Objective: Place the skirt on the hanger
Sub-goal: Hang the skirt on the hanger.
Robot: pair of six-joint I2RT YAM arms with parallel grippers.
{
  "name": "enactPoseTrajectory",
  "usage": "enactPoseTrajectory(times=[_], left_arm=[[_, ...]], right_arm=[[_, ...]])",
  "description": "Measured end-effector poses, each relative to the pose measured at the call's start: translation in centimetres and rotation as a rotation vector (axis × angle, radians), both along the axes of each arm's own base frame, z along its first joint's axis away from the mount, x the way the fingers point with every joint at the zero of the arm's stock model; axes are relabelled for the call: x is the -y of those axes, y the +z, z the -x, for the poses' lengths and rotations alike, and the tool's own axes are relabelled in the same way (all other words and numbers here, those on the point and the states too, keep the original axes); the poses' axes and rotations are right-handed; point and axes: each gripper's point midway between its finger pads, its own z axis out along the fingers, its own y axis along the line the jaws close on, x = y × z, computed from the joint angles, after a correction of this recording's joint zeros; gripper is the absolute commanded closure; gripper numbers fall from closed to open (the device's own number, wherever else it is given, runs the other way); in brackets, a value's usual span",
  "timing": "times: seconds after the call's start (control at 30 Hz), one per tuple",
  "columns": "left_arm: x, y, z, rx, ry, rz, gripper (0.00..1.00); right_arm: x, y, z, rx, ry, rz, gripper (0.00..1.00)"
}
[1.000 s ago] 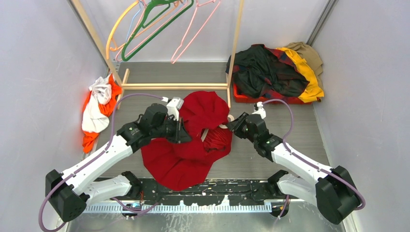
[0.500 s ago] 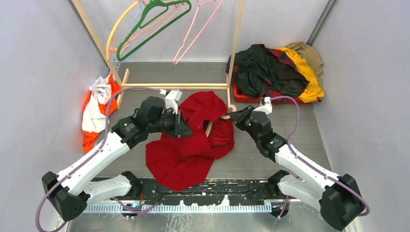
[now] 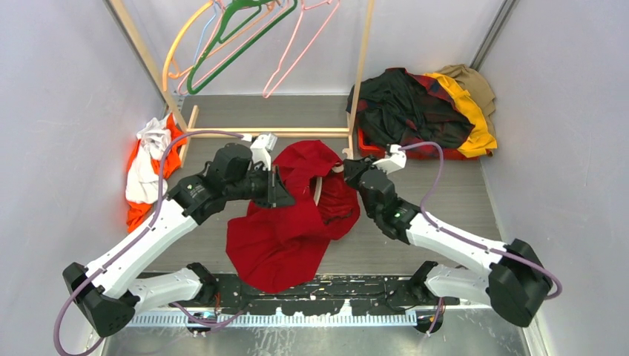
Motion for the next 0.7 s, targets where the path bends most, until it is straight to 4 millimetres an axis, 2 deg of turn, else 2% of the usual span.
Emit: enactPoseTrajectory(times=[0.1,0.23,0.4,0.57,0.6,0.7], left_arm=[[-0.1,0.2,0.0,-0.004,0.006,-0.005,1.0],[-0.1,-0.1,0.1,-0.036,0.016,-0.012,0.99],[0.3,0.1,-0.2,-0.061,0.029,-0.007,0.98],[0.3,-0.8,-0.4,-0.078,0.035,-0.03,0.85],[0.2,-1.4,-0.3,-0.085,0.037,-0.039,0.78],[-0.3,-4.4,0.0,-0.123,0.046,-0.083,0.67]], right_arm=[[-1.6,-0.1,-0.1,0.027,-0.006,0.04,0.99],[-3.6,-1.4,0.1,0.041,-0.014,0.099,0.99],[-4.2,-2.9,-0.5,0.036,-0.037,0.123,0.99],[-4.2,-2.1,-0.7,0.053,-0.054,0.105,0.99],[-4.1,-1.9,-0.7,0.056,-0.055,0.102,0.99],[-3.9,-1.3,-0.6,0.067,-0.061,0.096,0.99]])
